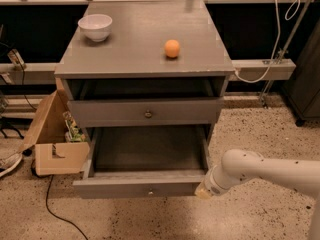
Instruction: Close middle drawer
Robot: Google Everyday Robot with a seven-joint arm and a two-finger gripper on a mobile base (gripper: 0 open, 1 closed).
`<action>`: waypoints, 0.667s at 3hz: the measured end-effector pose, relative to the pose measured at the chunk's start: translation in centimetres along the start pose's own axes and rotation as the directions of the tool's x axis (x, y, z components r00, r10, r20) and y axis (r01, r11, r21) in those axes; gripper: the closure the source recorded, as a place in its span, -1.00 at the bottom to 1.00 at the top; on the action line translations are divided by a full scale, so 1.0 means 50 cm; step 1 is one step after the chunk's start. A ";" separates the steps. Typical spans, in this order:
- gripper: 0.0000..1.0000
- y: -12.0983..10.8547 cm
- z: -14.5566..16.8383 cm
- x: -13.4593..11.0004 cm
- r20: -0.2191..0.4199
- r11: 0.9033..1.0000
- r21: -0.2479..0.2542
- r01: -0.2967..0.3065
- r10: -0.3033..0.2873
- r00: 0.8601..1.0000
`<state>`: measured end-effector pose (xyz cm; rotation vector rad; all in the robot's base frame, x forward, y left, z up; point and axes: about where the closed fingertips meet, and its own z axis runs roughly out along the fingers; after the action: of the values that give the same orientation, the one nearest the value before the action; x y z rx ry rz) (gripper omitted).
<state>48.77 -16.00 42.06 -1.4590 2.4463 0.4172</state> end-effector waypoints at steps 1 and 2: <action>1.00 -0.026 0.025 -0.007 0.063 0.996 0.015 0.090 -0.090 0.994; 1.00 -0.026 0.025 -0.007 0.063 0.996 0.015 0.089 -0.090 0.994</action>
Offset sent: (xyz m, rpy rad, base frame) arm 0.0128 0.0008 -0.0091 0.0382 -0.0589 0.0480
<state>50.19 -15.83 40.88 -1.5201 2.3205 0.4222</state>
